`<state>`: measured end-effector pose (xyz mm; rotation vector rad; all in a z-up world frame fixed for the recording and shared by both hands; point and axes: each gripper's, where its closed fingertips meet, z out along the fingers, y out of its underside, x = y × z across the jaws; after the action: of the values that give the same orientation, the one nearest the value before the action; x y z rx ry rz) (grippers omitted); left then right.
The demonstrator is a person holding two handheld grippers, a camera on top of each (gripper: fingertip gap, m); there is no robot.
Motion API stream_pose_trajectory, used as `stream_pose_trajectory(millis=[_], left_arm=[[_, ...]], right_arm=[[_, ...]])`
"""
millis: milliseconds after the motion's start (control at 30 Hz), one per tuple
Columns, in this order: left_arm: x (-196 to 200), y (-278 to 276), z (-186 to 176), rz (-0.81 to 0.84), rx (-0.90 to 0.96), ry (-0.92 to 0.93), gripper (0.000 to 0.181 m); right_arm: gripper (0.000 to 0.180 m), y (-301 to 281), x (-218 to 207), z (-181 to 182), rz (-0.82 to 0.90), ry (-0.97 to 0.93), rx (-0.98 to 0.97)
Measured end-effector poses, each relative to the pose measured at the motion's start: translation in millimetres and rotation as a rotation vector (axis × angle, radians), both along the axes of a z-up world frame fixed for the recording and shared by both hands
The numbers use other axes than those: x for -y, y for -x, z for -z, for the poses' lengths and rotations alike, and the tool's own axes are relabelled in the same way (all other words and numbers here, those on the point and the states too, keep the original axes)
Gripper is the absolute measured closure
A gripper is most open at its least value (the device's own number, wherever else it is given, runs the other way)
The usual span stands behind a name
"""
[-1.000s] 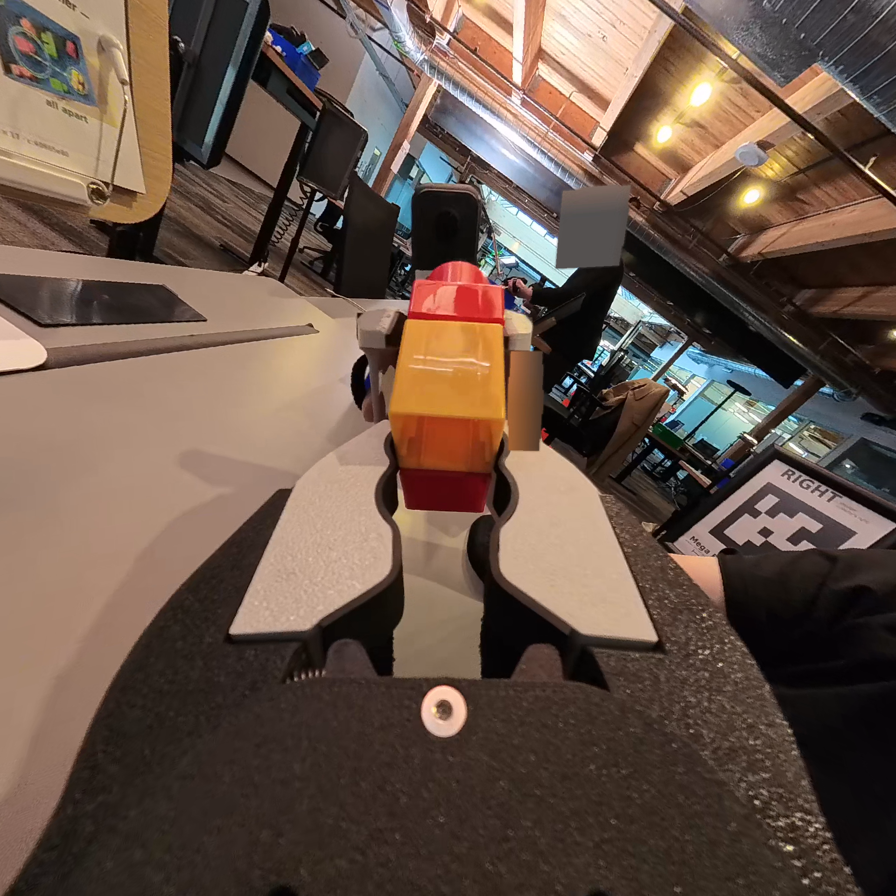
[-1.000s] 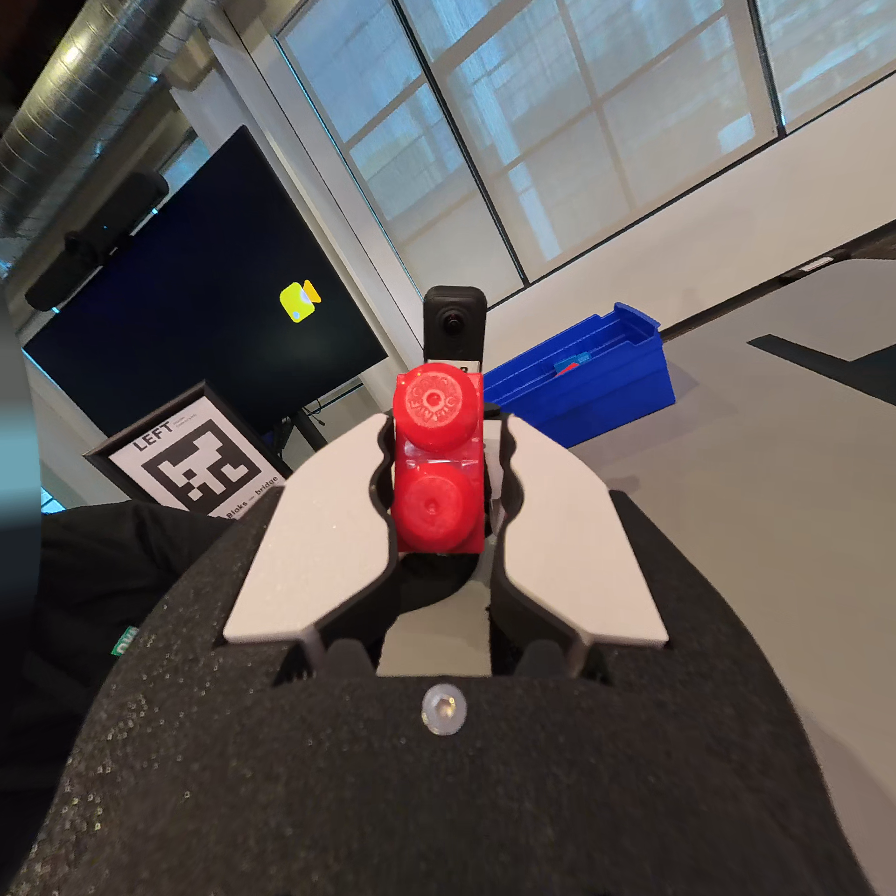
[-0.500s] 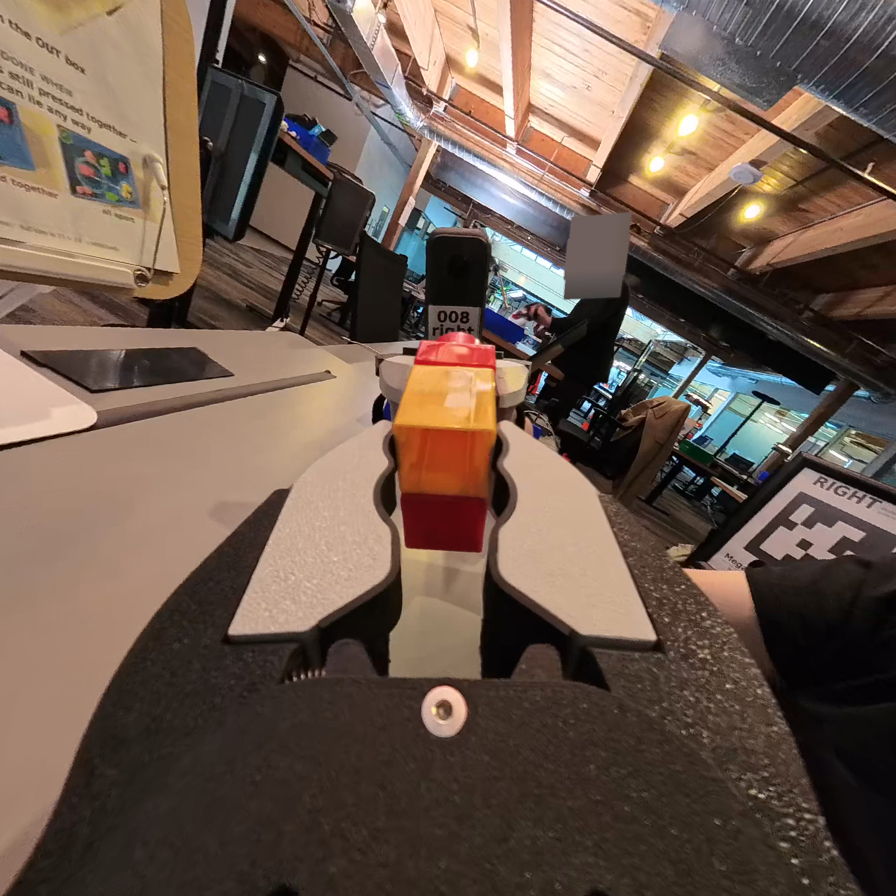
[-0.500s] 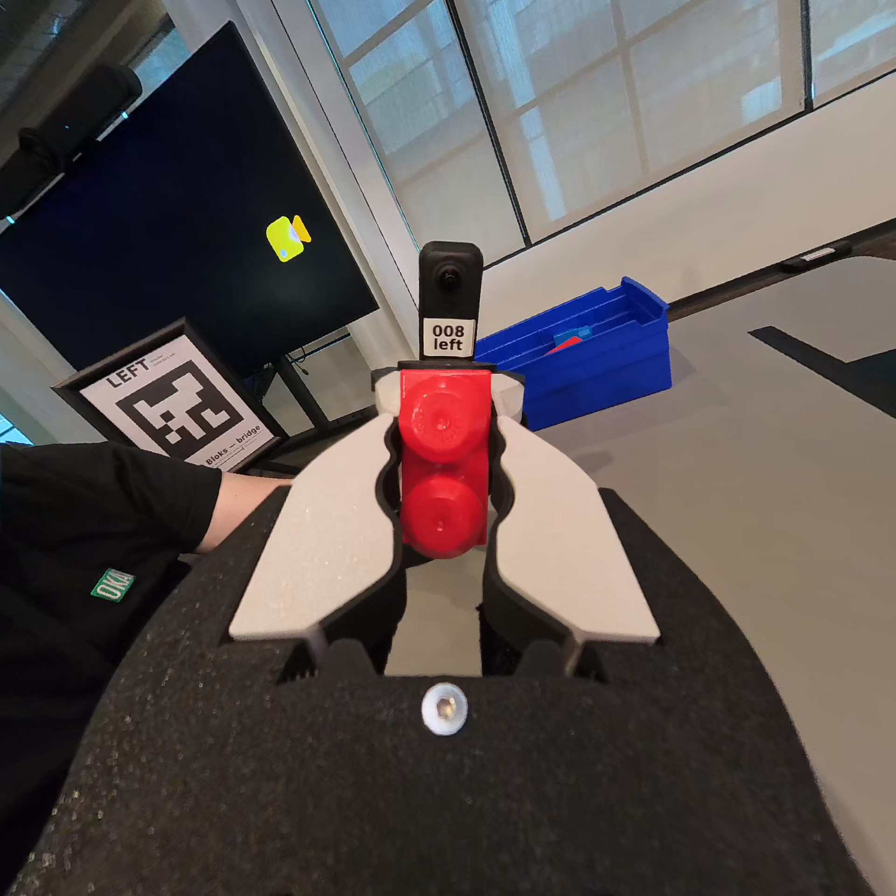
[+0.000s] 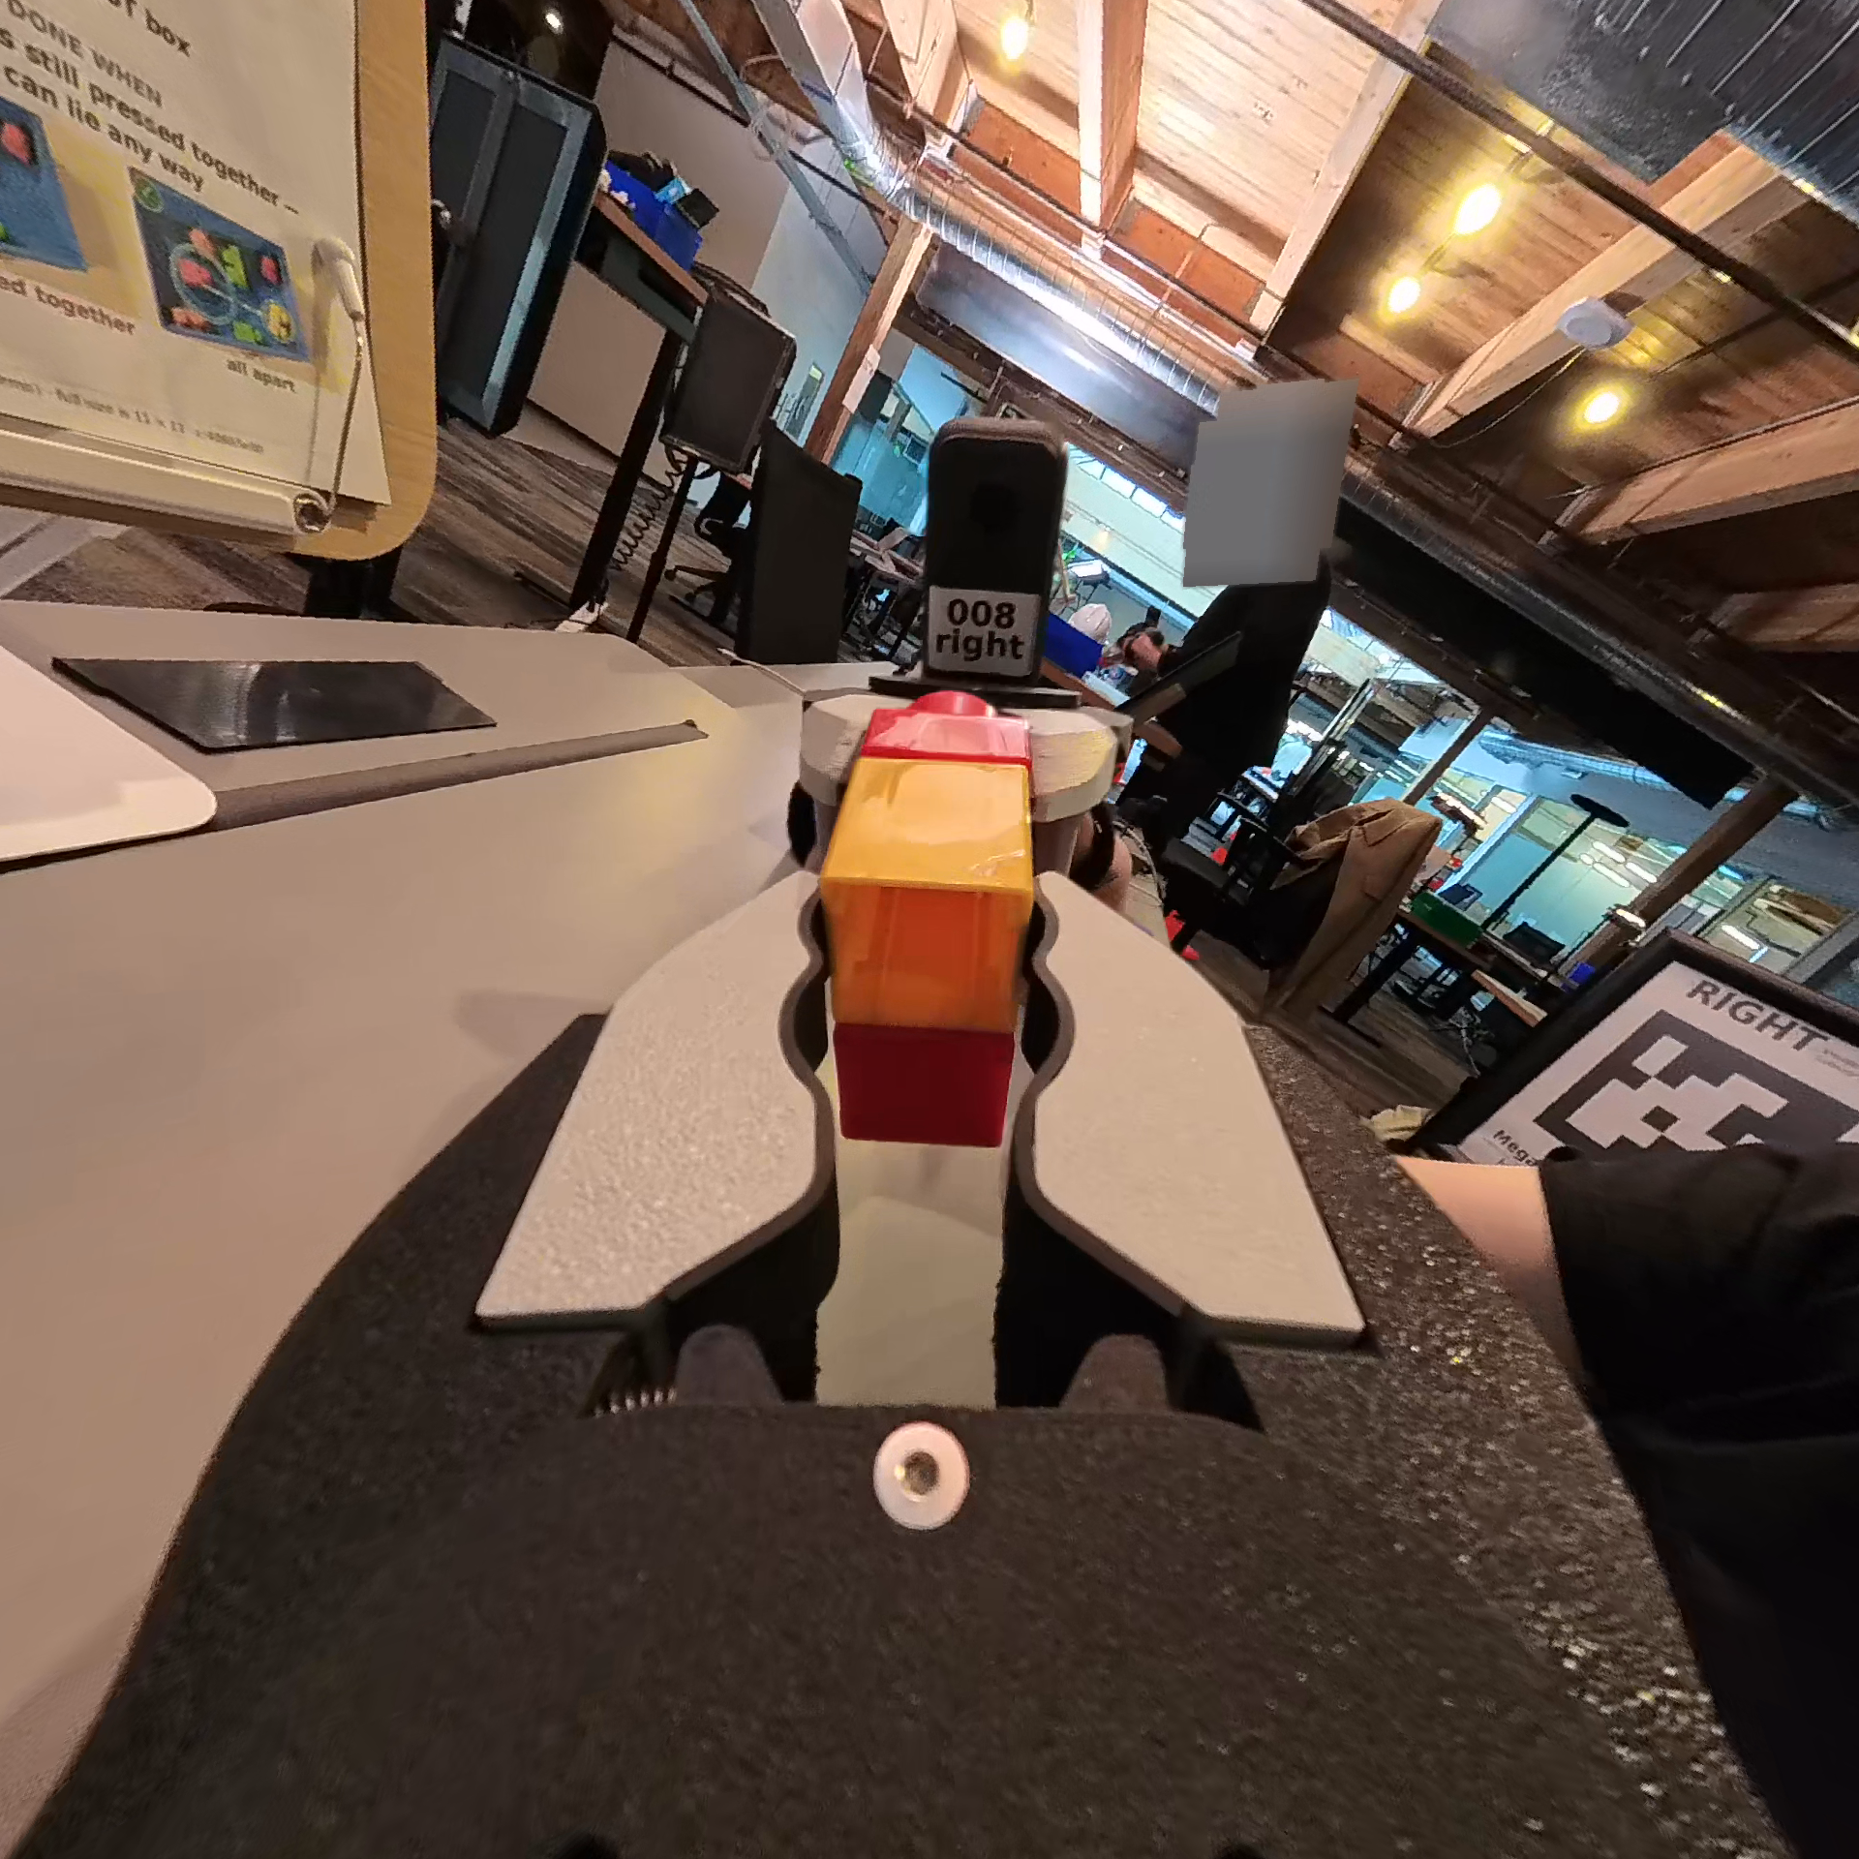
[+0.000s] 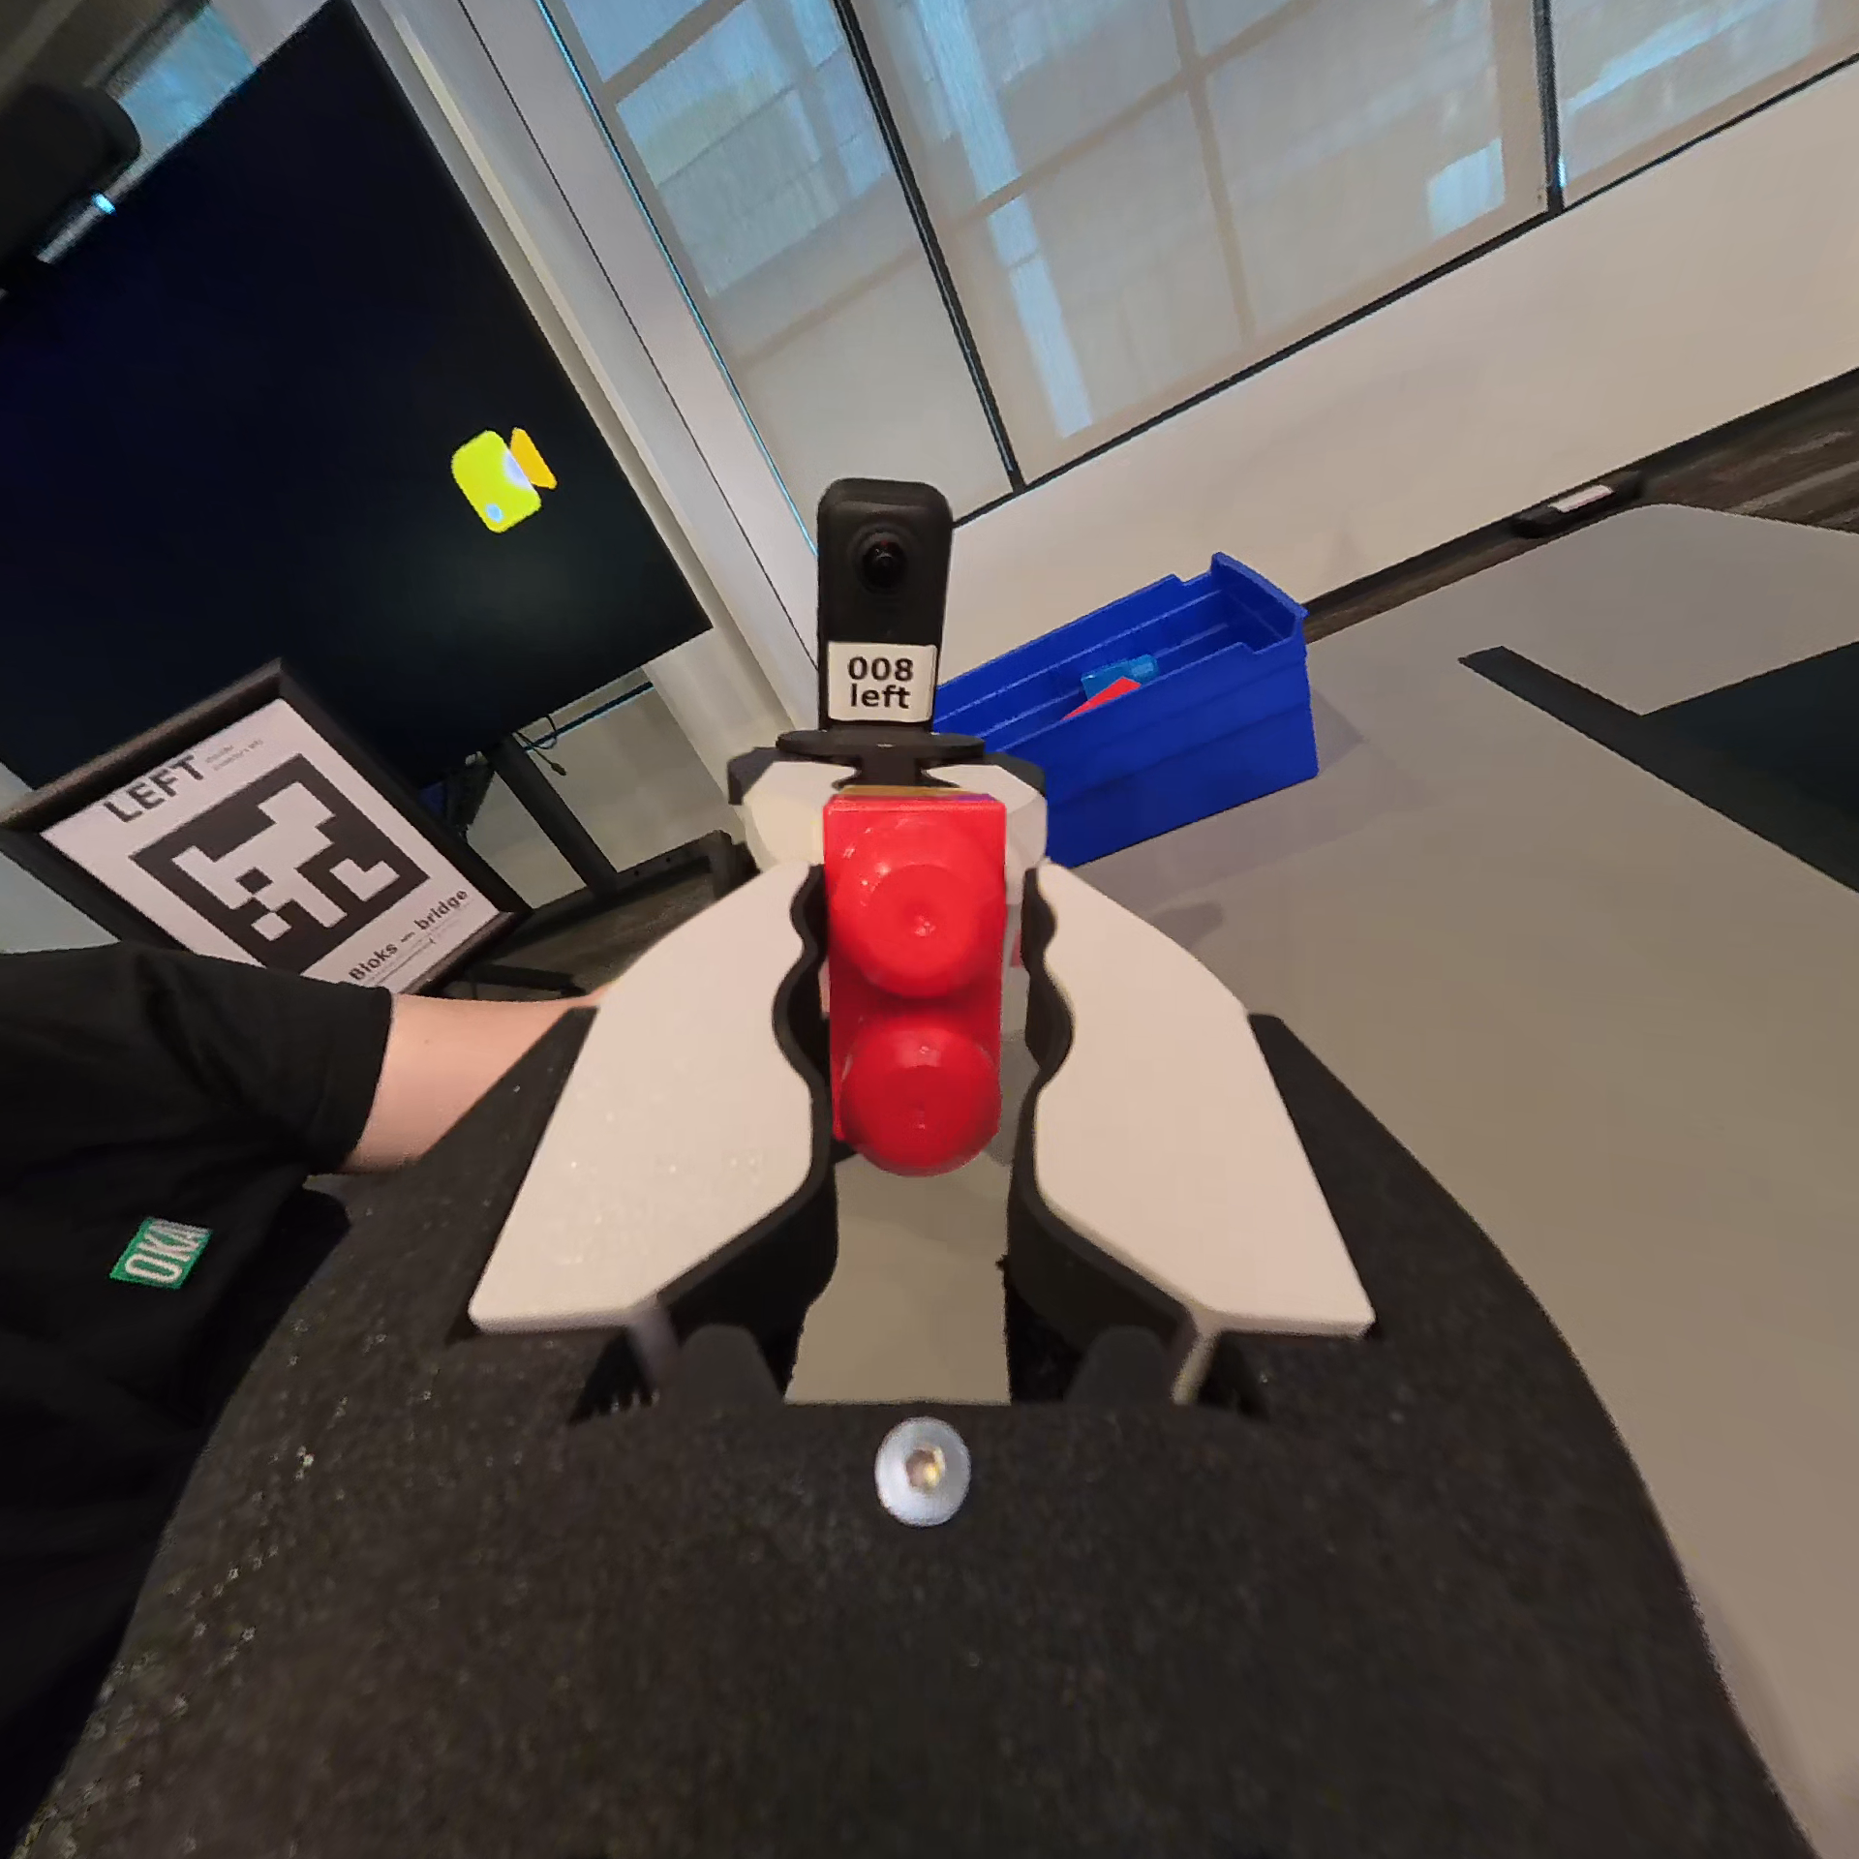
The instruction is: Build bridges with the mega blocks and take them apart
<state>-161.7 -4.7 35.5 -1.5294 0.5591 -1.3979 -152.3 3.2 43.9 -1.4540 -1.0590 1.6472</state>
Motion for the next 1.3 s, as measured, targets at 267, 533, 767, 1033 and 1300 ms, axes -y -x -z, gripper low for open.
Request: stream_pose_trajectory(millis=[267, 533, 767, 1033, 1300], left_arm=[[3, -4, 9, 0.029, -0.063, 0.004, 0.146], [6, -6, 18, 0.066, -0.124, 0.005, 0.146], [6, -3, 6, 0.048, -0.083, -0.019, 0.146], [8, -4, 12, 0.060, -0.120, -0.013, 0.146], [8, -7, 22, 0.081, -0.150, 0.004, 0.146]], right_arm=[[0.147, -4, 6, 10, -0.046, -0.020, 0.098], [0.147, -6, 10, 21, -0.075, -0.049, 0.158], [0.147, -3, 8, 6, -0.049, -0.006, 0.087], [0.146, -2, 11, 11, -0.072, 0.048, 0.120], [0.146, -5, 12, 22, -0.092, 0.031, 0.174]])
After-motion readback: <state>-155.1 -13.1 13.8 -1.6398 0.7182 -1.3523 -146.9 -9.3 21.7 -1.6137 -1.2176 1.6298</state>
